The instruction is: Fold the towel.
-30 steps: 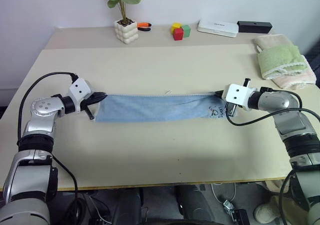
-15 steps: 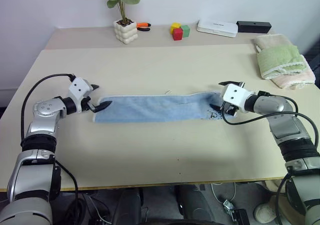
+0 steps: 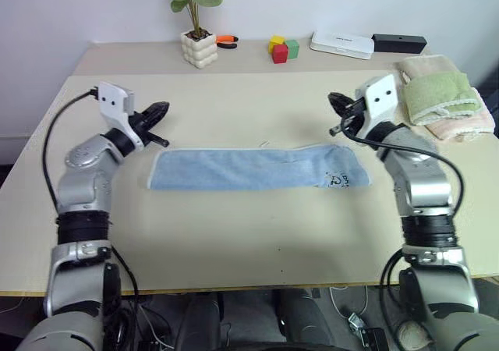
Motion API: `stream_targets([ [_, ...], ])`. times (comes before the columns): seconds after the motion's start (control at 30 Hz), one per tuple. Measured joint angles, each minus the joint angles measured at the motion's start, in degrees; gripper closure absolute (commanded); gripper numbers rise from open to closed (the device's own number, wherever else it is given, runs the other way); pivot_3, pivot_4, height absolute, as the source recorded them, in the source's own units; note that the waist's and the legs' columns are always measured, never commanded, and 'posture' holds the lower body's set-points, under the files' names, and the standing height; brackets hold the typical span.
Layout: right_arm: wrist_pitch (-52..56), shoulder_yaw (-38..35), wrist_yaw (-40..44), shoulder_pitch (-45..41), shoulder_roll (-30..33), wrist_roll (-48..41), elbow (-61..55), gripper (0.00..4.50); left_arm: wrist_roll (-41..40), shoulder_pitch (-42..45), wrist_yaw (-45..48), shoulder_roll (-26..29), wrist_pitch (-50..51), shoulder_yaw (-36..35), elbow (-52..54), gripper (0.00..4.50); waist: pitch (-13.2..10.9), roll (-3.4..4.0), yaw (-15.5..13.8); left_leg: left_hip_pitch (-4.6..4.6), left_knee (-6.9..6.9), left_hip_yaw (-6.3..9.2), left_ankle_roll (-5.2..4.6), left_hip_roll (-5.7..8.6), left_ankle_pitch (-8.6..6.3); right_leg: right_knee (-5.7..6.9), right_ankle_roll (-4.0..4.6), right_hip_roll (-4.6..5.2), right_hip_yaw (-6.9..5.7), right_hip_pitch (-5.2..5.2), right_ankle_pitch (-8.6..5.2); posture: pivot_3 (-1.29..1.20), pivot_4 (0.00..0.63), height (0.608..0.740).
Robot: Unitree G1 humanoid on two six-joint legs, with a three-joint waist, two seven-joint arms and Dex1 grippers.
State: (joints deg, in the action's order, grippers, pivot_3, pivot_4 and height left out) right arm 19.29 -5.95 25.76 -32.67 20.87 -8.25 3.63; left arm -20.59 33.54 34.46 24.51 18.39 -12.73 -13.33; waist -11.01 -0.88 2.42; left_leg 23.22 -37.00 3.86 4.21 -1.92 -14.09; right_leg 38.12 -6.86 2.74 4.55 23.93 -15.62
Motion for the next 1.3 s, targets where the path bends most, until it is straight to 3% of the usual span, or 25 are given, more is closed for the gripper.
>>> stream_targets([
  [0.17, 1.6, 1.2, -9.2, 5.9, -7.6, 1.6, -1.0, 4.5, 1.4, -3.6, -10.4, -7.9, 3.5, 1.6, 4.8, 4.48, 0.0, 0.03, 0.1, 0.0, 0.01, 0.0, 0.0, 0.03, 0.0, 0.01, 0.0, 0.0, 0.01, 0.03, 0.0, 0.0, 0.15, 0.74],
  [0.3, -1.9, 1.3, -14.7, 9.2, -8.9, 4.9, 1.1, 4.5, 5.4, -7.3, -14.9, -9.9, 3.0, 4.2, 3.9, 4.48, 0.0, 0.05, 0.2, -0.03, 0.04, 0.0, 0.0, 0.02, 0.0, 0.0, 0.0, -0.02, 0.01, 0.03, 0.0, 0.0, 0.15, 0.74],
  [0.73, -10.0, -1.2, -15.8, 14.0, -2.2, 7.4, 8.0, 4.5, 7.5, -10.5, -12.7, -3.1, -1.6, 2.5, -0.6, 4.48, 0.0, 0.05, 0.1, -0.03, 0.04, -0.01, 0.0, 0.03, 0.0, -0.04, 0.01, -0.01, 0.01, 0.0, 0.0, 0.0, 0.15, 0.74],
  [0.83, -10.1, -1.6, -14.1, 14.5, -1.1, 6.7, 7.9, 3.68, 7.6, -11.4, -10.2, -0.9, -3.2, 2.6, -0.7, 4.5, 0.0, 0.05, 0.1, -0.04, 0.04, -0.01, 0.0, 0.03, 0.0, -0.04, 0.0, -0.02, 0.01, 0.0, 0.0, 0.0, 0.15, 0.74],
  [0.97, -8.1, -3.8, -11.0, 15.0, -0.6, 2.4, 5.3, 1.72, 6.6, -11.5, -4.8, 0.5, -5.2, 2.6, -0.6, 2.76, 0.0, 0.05, 0.1, -0.03, 0.04, -0.01, 0.0, 0.03, 0.0, -0.05, 0.01, -0.01, 0.01, -0.01, 0.0, 0.0, 0.15, 0.74],
  [1.07, -3.1, -7.0, -9.2, 15.0, -0.4, -3.5, -0.6, 0.08, 4.8, -10.7, 0.6, 3.0, -5.4, 2.6, -0.6, 1.17, 0.0, 0.05, 0.1, -0.03, 0.05, 0.0, 0.0, 0.03, 0.0, -0.04, 0.01, -0.02, 0.0, -0.01, 0.0, 0.0, 0.15, 0.74],
  [1.13, 1.4, -9.8, -8.6, 15.2, -0.4, -8.3, -5.0, 0.0, 3.8, -9.4, 3.8, 5.1, -5.5, 2.5, -0.9, 0.15, 0.0, 0.05, 0.1, -0.03, 0.05, 0.01, -0.01, 0.02, -0.01, -0.06, 0.01, -0.02, 0.0, -0.02, 0.0, 0.0, 0.15, 0.74],
  [1.3, 16.7, -17.4, -12.5, 22.3, -4.6, -24.8, -19.8, 0.0, -0.5, -6.0, 14.6, 9.9, -3.0, 2.6, -0.9, 0.07, 0.0, 0.05, 0.0, 0.0, 0.14, 0.11, -0.03, 0.01, -0.02, -0.13, 0.02, -0.03, -0.08, -0.07, -0.02, 0.0, 0.15, 0.74],
])
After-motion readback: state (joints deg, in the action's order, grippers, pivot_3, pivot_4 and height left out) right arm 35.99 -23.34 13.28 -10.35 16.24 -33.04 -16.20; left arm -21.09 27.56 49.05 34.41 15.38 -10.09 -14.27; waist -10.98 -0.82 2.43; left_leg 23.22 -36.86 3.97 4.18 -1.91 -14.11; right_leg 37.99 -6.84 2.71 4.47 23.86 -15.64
